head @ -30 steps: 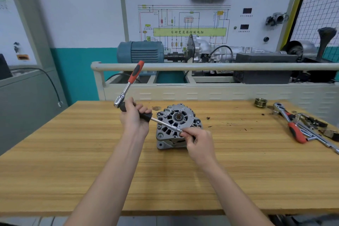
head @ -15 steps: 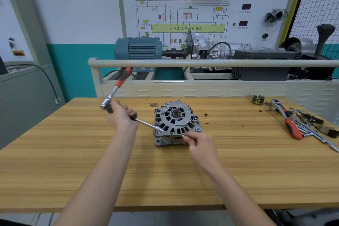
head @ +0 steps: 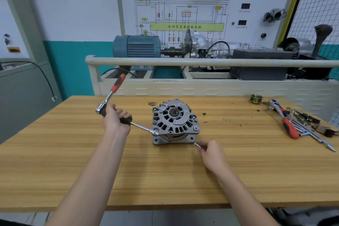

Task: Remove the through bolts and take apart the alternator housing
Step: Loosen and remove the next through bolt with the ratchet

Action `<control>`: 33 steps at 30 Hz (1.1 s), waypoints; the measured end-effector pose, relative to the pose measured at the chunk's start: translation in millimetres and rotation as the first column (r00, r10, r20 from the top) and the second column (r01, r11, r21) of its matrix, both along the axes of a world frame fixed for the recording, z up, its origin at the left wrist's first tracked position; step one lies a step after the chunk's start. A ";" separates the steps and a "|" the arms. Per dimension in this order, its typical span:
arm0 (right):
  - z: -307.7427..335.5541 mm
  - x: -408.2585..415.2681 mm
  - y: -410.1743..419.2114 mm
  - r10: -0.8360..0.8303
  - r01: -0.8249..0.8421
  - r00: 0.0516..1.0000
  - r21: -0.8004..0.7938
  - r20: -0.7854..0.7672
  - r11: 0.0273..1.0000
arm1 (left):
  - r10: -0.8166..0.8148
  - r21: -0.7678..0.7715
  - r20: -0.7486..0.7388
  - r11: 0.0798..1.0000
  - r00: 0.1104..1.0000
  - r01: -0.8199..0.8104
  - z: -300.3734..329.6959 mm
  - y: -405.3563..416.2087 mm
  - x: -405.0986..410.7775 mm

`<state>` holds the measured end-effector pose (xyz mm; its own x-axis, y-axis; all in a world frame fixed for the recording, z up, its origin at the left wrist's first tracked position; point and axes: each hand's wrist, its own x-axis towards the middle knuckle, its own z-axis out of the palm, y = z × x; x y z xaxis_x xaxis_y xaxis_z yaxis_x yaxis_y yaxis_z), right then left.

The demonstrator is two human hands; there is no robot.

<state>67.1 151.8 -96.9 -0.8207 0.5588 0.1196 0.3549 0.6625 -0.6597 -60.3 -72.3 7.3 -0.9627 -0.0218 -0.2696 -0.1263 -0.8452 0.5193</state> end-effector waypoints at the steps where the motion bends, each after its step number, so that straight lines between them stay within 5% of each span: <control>1: -1.4 -1.8 9.2 -0.070 0.070 0.997 0.001 0.021 0.998 | -0.014 -0.005 0.012 1.000 1.000 0.014 -5.4 1.9 0.8; 8: -4.1 -16.4 41.4 -0.316 0.315 0.949 -0.044 -0.013 0.948 | -0.067 -0.076 0.033 0.995 0.997 0.069 -27.1 17.2 12.6; 16: -10.5 -21.8 41.3 -0.280 0.280 0.960 0.004 -0.008 0.960 | -0.084 -0.133 -0.023 0.988 0.996 0.080 -33.6 40.8 21.4; 19: -0.8 -24.2 35.5 -0.259 0.266 0.957 0.042 -0.133 0.963 | -0.115 -0.212 -0.073 0.972 0.991 0.098 -36.3 52.4 26.6; 23: 40.9 -47.6 28.7 -0.057 0.000 0.924 -0.151 -0.377 0.989 | -0.120 -0.291 -0.116 0.953 0.986 0.082 -41.5 58.5 28.7; 28: 78.9 -87.4 16.3 0.301 -0.372 0.912 -0.255 -0.279 0.892 | -0.131 -0.366 -0.132 0.928 0.982 0.075 -44.8 59.7 26.7; 33: 70.9 -96.8 13.3 0.297 -0.431 0.893 -0.452 -0.339 0.781 | -0.151 -0.330 -0.137 0.939 0.979 0.098 -38.1 57.5 27.0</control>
<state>-29.6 165.0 -26.0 -0.9580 0.2586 0.1242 -0.0549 0.2599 -0.9641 -33.3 -14.8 -30.7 -0.9928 0.0410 -0.1127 -0.1141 -0.6135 0.7814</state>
